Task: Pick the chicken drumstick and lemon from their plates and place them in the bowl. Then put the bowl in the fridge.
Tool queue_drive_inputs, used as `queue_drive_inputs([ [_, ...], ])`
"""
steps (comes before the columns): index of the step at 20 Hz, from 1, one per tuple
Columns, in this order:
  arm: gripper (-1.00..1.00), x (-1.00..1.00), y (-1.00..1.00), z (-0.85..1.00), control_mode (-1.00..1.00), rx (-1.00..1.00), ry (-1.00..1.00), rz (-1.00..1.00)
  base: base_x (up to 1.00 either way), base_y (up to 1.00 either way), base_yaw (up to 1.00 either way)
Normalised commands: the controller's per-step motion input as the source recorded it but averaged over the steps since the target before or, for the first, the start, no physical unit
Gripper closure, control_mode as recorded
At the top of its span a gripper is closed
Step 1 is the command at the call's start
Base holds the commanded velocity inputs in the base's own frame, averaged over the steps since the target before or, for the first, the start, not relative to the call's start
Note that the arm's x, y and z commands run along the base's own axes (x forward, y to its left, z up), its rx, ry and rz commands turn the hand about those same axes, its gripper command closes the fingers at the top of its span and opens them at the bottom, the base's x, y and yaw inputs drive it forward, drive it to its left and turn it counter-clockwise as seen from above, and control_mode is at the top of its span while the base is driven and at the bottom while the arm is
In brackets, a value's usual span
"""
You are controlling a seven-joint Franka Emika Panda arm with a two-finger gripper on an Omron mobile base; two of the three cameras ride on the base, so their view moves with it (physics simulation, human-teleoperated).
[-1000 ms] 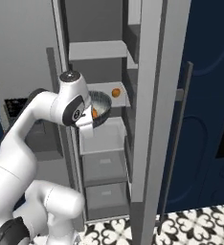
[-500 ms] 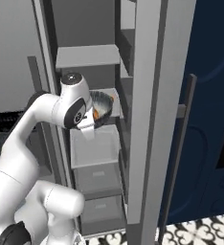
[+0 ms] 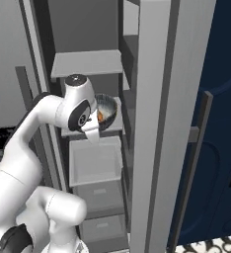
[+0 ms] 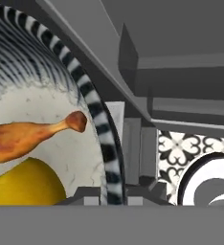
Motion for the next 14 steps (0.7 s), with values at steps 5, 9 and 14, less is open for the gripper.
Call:
queue_drive_inputs([
  [5, 1.00, 0.49, 0.00, -0.60, -1.00, 0.08, -0.15, 0.12, 0.00, 0.00, 0.00],
  [9, 1.00, 0.63, 0.18, -0.43, -1.00, 0.02, -0.15, 0.06, 0.00, 0.00, 0.00],
  [14, 1.00, 0.86, 0.09, -0.28, -1.00, 0.00, -0.01, 0.01, 0.00, 0.00, 0.00],
])
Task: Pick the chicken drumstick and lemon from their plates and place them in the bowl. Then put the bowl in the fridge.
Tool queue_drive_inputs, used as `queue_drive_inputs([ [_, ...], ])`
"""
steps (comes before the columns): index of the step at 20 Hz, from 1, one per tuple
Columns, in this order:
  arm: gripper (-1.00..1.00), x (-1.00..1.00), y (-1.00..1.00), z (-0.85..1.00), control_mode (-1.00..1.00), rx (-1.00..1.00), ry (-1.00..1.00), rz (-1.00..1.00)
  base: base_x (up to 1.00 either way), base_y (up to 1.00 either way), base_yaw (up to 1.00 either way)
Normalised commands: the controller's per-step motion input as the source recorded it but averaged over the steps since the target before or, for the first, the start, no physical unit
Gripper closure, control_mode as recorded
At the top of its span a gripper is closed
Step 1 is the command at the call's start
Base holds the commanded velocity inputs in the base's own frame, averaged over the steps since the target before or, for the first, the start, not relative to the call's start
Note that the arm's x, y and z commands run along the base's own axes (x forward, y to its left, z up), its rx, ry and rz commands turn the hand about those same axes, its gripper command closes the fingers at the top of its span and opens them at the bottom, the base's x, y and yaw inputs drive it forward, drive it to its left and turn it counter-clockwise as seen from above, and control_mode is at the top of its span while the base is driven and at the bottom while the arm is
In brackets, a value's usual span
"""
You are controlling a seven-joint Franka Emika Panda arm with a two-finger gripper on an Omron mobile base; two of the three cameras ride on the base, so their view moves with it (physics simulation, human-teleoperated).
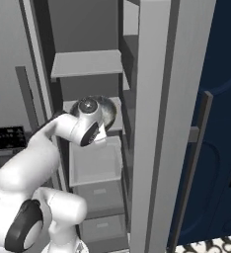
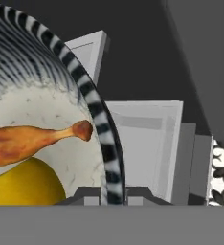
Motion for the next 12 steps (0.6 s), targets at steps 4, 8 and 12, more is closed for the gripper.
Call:
queue_drive_inputs([
  [4, 1.00, 0.85, 0.00, -0.27, -1.00, 0.02, 0.00, 0.04, 0.00, 0.00, 0.00],
  [8, 1.00, 0.61, 0.06, -0.32, -1.00, 0.01, 0.00, 0.10, 0.00, 0.00, 0.00],
  [12, 1.00, 0.44, 0.18, -0.18, -1.00, 0.00, 0.02, 0.05, 0.00, 0.00, 0.00],
])
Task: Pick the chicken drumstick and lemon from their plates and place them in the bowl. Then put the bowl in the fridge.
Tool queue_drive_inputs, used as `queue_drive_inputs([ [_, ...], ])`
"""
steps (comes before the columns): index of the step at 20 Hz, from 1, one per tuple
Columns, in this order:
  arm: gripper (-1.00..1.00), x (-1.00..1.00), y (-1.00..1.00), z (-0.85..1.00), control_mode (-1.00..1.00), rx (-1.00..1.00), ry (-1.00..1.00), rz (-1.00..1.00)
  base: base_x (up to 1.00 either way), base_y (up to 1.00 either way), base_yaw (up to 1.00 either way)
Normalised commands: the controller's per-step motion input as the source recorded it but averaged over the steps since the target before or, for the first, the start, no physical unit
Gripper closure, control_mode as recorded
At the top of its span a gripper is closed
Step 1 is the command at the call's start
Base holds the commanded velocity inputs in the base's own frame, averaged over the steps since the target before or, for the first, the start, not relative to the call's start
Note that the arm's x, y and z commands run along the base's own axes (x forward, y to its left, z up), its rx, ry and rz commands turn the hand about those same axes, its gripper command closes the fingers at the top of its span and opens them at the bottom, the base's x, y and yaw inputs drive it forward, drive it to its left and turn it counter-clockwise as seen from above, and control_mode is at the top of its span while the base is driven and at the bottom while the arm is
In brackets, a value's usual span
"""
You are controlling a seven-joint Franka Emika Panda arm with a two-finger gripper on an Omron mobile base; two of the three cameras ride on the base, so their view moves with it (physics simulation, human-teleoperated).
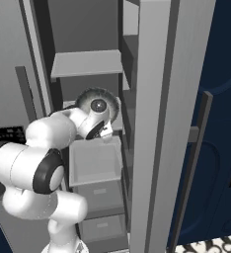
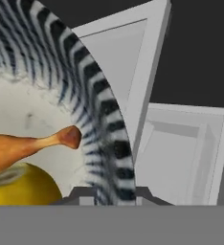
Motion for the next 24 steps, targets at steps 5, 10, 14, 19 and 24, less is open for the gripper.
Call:
queue_drive_inputs([
  [5, -1.00, 0.00, 0.35, 0.13, -1.00, 0.00, 0.00, 0.07, 0.00, 0.00, 0.00],
  [10, -1.00, -0.07, 0.06, 0.33, -1.00, 0.00, -0.08, 0.09, 0.00, 0.00, 0.00],
  [14, -1.00, -0.52, 0.03, 0.38, -1.00, 0.00, -0.24, 0.11, 0.00, 0.00, 0.00],
  [19, -1.00, -0.74, 0.16, 0.43, -1.00, 0.00, -0.29, 0.11, 0.00, 0.00, 0.00],
  [24, -1.00, -0.63, 0.18, 0.40, -1.00, 0.00, -0.25, 0.08, 0.00, 0.00, 0.00],
])
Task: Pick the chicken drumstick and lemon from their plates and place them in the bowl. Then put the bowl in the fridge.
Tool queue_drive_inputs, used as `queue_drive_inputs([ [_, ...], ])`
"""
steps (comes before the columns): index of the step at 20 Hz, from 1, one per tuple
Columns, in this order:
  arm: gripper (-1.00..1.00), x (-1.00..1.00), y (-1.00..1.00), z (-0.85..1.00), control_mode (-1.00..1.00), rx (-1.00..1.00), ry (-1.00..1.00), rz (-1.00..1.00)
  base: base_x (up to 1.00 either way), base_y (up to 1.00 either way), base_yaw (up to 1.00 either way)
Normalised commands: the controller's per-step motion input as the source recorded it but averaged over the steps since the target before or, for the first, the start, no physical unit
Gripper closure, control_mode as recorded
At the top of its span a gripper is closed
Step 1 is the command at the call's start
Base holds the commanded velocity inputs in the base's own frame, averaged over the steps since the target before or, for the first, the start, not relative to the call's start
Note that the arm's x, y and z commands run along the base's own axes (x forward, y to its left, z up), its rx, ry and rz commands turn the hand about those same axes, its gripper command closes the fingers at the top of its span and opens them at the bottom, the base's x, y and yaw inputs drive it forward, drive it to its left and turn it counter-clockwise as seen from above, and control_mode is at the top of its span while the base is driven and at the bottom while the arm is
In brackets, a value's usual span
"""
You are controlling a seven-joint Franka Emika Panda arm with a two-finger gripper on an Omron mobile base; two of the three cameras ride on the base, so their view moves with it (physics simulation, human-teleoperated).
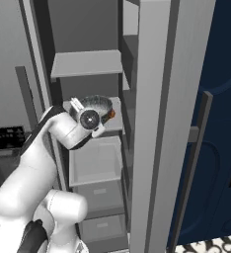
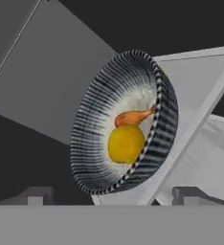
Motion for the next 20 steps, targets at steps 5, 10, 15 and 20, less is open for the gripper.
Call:
queue_drive_inputs([
  [5, -1.00, -0.92, 0.18, 0.83, -1.00, 0.02, -0.13, 0.04, 0.00, 0.00, 0.00],
  [10, -1.00, -1.00, 0.00, 0.95, -1.00, 0.03, -0.03, 0.00, 0.00, 0.00, 0.00],
  [15, -1.00, -1.00, 0.00, 1.00, -1.00, 0.02, 0.10, 0.01, 0.00, 0.00, 0.00],
  [20, -1.00, -1.00, 0.00, 0.87, -1.00, 0.00, 0.21, 0.06, 0.00, 0.00, 0.00],
])
